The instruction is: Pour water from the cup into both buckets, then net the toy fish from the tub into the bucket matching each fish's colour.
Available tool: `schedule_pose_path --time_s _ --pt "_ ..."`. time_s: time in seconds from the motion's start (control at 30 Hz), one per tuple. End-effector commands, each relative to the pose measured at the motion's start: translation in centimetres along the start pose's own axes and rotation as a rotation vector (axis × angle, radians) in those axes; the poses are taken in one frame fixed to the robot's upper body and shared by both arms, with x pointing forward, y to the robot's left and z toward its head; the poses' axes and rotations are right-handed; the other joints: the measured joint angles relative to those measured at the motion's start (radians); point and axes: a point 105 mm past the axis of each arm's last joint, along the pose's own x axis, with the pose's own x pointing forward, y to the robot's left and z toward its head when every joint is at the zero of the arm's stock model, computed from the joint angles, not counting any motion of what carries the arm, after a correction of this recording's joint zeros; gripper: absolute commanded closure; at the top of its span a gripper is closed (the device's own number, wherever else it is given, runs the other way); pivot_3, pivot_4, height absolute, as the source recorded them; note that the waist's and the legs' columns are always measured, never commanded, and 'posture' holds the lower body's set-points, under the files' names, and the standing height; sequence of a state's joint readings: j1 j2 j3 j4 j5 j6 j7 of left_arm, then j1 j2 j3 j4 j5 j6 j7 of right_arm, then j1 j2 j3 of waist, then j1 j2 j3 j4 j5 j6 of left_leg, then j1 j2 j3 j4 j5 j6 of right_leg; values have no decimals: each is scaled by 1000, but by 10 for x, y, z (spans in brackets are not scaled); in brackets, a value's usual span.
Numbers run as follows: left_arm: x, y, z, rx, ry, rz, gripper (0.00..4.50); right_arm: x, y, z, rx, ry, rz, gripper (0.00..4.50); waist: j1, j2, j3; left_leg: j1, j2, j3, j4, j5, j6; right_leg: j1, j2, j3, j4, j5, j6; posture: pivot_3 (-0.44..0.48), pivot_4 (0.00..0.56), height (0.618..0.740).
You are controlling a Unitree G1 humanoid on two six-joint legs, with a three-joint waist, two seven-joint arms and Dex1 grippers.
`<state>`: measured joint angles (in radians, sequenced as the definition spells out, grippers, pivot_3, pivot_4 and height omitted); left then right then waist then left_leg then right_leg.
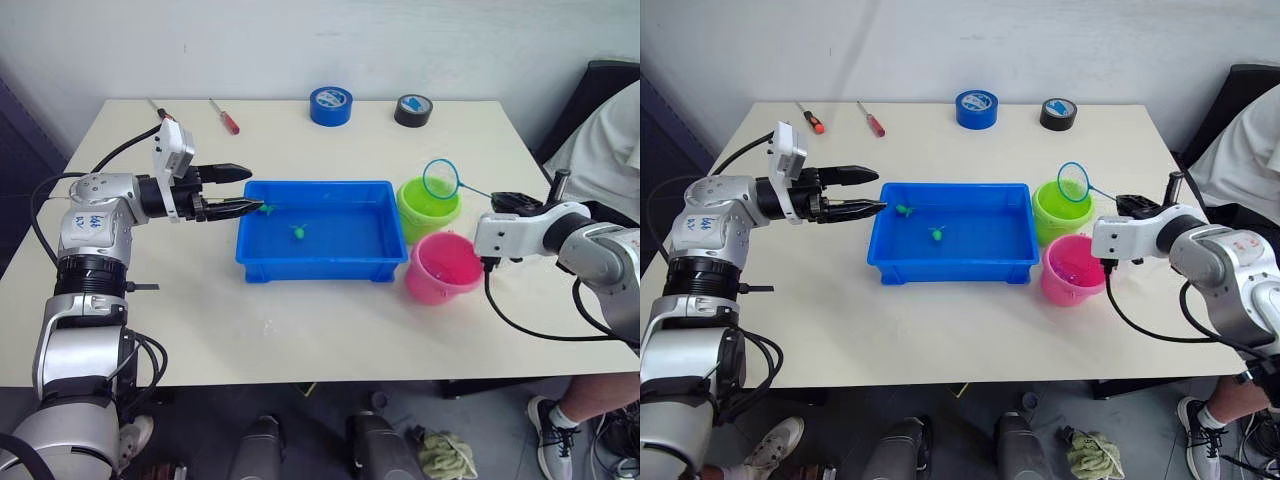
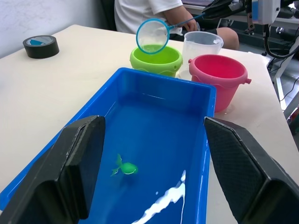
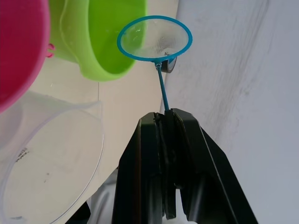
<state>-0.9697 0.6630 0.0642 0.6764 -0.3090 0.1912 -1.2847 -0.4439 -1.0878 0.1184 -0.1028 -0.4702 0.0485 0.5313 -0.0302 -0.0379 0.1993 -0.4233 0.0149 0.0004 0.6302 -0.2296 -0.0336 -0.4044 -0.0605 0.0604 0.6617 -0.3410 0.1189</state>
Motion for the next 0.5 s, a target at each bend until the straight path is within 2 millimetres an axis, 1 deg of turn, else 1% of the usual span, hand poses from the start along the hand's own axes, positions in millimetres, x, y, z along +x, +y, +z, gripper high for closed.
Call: schedule_pose_path --time_s 0.03,0.07,0.1,0.17,0.3,0.4,0.5 --pt "-14 3 11 33 -12 25 814 -12 -40 14 190 -69 -98 4500 -2 0 0 0 0 0 0 0 0 0 0 0 0 0 0 0 150 734" --pt "-18 4 11 32 -11 39 814 -13 -46 20 277 -99 -97 4500 -3 0 0 0 0 0 0 0 0 0 0 0 1 0 0 0 150 734" --pt "-27 7 10 31 -1 67 814 -13 -51 31 401 -158 -62 4500 -5 0 0 0 1 0 0 0 0 0 0 0 1 0 0 0 150 734" --pt "-42 11 9 26 11 118 814 -12 -52 51 583 -260 22 4500 -15 0 0 1 1 0 0 0 -1 0 1 0 2 0 0 0 150 734" --pt "-68 14 3 15 44 201 814 -9 -33 84 765 -359 236 4500 -11 0 0 2 4 -6 0 1 -1 2 1 -3 1 0 0 0 150 734" --pt "-92 15 -4 0 65 281 814 1 -18 107 871 -385 368 4500 -13 0 0 2 5 -6 0 1 -1 2 -1 -1 1 0 0 0 150 734" --pt "-98 10 -6 -16 61 303 814 13 -5 114 935 -320 452 4500 -10 0 0 2 5 -8 0 1 -1 2 -2 -1 2 0 0 0 150 734"
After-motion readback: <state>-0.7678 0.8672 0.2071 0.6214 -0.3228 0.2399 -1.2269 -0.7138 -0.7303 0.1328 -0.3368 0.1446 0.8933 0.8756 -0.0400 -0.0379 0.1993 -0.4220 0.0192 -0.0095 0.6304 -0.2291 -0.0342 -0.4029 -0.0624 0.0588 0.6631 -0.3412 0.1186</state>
